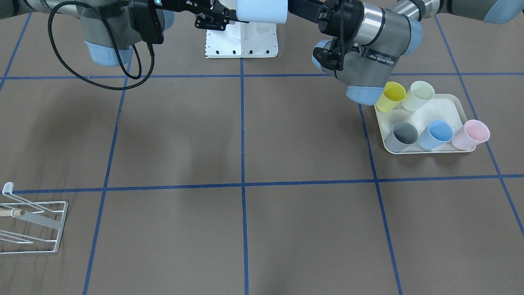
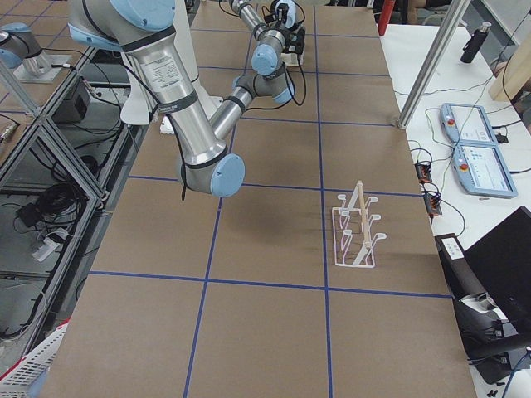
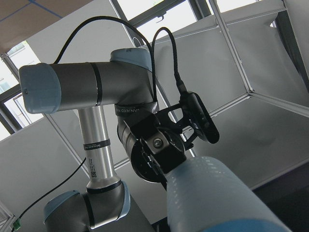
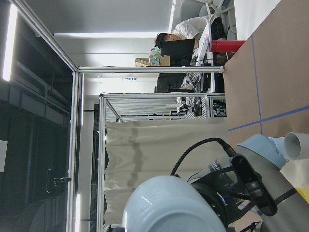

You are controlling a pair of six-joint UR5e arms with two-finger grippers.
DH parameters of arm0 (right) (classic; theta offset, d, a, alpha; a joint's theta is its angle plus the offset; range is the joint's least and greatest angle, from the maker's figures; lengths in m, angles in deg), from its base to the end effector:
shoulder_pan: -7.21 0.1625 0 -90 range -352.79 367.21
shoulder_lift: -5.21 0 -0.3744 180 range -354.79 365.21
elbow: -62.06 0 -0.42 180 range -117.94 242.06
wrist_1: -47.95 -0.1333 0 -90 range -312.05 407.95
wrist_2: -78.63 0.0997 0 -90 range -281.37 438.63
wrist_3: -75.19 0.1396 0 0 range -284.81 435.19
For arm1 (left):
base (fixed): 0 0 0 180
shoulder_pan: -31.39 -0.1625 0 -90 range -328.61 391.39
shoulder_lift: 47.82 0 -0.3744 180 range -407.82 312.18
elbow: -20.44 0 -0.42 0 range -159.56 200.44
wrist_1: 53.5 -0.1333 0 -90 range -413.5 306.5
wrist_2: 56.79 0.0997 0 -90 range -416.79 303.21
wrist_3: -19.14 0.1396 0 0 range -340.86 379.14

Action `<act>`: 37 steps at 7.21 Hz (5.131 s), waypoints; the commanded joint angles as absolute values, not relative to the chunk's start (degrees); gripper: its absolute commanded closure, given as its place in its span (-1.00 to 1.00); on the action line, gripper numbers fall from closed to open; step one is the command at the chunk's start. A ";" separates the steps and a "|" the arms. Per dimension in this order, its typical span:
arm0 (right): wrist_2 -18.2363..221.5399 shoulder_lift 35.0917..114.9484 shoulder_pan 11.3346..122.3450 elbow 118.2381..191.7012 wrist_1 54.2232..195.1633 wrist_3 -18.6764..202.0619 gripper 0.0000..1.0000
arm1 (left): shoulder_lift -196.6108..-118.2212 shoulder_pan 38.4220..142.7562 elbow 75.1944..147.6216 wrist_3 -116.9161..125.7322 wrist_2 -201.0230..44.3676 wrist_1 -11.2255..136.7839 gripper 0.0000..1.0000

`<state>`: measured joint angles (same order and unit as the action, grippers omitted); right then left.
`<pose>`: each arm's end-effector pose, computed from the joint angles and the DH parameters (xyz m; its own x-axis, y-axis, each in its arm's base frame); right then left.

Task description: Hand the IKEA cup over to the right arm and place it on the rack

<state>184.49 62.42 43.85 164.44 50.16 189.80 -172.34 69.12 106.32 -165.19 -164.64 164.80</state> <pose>-0.3678 -0.3922 0.0149 -0.6694 0.0014 0.7429 -0.1483 0.9796 -0.1354 0.3636 -0.3958 0.0984 -0.4374 -0.8617 -0.2573 -0.7721 0.5065 -0.3838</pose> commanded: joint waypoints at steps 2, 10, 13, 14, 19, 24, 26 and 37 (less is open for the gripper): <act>184.36 62.52 43.95 164.46 50.14 189.01 0.74 | -171.32 69.01 106.57 -164.82 -164.64 165.08 -0.99; 195.80 74.47 59.01 163.57 62.19 165.61 0.72 | -154.78 89.29 108.85 -107.97 -183.03 146.71 -1.00; 201.66 76.49 70.63 163.75 86.41 144.56 0.77 | -154.78 94.93 108.07 -83.86 -191.62 124.03 -1.00; 204.72 76.75 74.15 164.10 96.62 134.01 0.88 | -154.78 96.42 108.07 -77.17 -191.88 117.16 -1.00; 213.03 83.43 85.35 162.71 122.51 106.44 0.85 | -153.91 102.15 108.06 -69.10 -194.26 105.85 -1.00; 213.10 82.56 83.24 156.99 122.65 103.58 0.79 | -153.38 101.97 108.07 -69.02 -194.34 105.93 -1.00; 212.93 82.47 81.66 156.46 122.48 103.58 0.78 | -153.38 101.97 108.07 -69.10 -194.34 105.93 -1.00; 210.11 77.63 78.66 148.63 122.21 98.39 -0.96 | -153.29 102.14 107.89 -68.41 -194.17 105.85 -1.00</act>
